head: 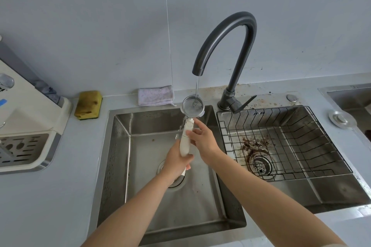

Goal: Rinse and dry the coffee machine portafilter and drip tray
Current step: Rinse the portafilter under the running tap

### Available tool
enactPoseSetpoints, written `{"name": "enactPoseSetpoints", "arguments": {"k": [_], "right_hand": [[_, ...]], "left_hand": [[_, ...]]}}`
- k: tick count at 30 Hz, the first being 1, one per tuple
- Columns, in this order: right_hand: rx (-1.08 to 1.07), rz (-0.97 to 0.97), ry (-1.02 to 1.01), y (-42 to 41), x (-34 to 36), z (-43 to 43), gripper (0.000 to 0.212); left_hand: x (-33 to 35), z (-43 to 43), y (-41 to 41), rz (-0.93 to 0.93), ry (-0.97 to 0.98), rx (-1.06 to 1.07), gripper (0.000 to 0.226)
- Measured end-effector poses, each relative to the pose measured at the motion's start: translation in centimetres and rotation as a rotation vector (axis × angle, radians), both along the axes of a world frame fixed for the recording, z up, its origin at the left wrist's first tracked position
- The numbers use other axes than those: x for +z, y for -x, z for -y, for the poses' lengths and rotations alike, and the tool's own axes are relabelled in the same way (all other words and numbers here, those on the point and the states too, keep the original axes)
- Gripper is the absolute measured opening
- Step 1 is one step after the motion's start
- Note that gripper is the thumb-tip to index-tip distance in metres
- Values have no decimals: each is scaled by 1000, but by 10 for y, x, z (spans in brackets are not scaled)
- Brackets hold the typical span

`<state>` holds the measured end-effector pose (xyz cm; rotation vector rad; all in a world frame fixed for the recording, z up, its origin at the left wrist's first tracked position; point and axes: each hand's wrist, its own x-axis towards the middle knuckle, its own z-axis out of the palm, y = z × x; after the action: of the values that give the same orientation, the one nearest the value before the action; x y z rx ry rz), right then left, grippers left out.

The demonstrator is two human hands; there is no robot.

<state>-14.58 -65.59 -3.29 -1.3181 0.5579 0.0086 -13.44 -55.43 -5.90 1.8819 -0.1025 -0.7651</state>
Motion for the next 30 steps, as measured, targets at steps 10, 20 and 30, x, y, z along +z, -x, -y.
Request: {"name": "enactPoseSetpoints", "arguments": {"k": [10, 20, 30], "right_hand": [[-57, -41, -83, -5, 2, -1, 33], [-78, -98, -104, -5, 1, 1, 31], [73, -97, -98, -1, 15, 8, 11]], "left_hand": [[1, -2, -4, 46, -73, -9, 31], [17, -7, -3, -154, 108, -7, 32], [25, -7, 10, -400, 347, 12, 46]]}}
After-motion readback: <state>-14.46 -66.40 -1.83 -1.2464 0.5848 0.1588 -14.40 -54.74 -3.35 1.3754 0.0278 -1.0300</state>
